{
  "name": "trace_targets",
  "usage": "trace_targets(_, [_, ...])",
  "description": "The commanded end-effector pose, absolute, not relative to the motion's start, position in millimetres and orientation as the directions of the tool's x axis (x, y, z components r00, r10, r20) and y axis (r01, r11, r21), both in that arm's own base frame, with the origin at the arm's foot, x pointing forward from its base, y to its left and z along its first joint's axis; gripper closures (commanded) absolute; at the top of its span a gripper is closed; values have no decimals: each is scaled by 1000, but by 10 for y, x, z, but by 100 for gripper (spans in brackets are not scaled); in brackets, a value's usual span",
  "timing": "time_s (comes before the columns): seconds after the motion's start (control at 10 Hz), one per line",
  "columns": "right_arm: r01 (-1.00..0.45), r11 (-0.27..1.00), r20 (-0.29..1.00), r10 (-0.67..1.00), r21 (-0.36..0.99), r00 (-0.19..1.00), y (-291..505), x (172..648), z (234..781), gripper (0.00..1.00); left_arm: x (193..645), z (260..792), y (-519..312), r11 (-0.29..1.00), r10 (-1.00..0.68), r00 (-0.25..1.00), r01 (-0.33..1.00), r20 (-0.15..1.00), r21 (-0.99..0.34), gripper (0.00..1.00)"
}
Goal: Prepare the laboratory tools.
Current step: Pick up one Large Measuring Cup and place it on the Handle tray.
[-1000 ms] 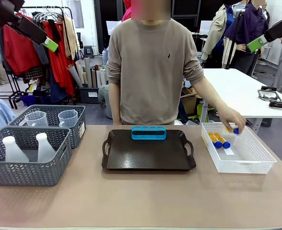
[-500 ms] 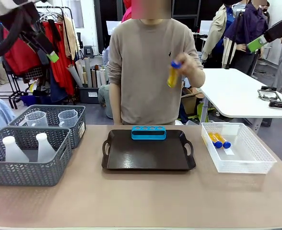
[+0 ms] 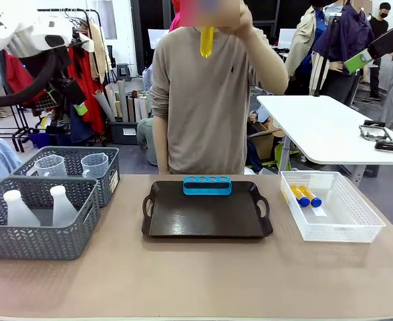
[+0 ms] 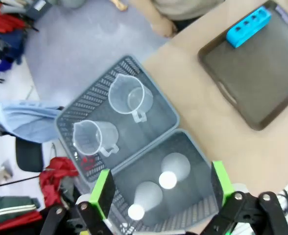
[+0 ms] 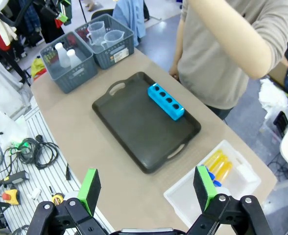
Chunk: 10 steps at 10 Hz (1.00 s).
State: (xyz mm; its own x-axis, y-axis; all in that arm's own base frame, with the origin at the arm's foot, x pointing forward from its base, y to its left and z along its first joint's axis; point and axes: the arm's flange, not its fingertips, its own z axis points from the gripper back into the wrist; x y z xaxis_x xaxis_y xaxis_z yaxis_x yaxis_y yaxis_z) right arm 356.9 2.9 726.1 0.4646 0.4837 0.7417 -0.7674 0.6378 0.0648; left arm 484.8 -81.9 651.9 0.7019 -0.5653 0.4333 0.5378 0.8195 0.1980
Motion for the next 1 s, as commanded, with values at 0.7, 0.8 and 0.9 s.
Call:
trace_targets(0.7, [-775,629,748,481,69,457,36,3560,7259,0,5549,6104,-769,938,-344,894,341,287,63,0])
trace_targets(0.8, [-775,629,748,481,69,457,36,3560,7259,0,5694,5936,-743,962,-272,924,252,268,106,0])
trace_targets(0.9, [-775,629,748,481,69,457,36,3560,7259,0,5871,5757,-700,981,-187,949,170,255,87,0])
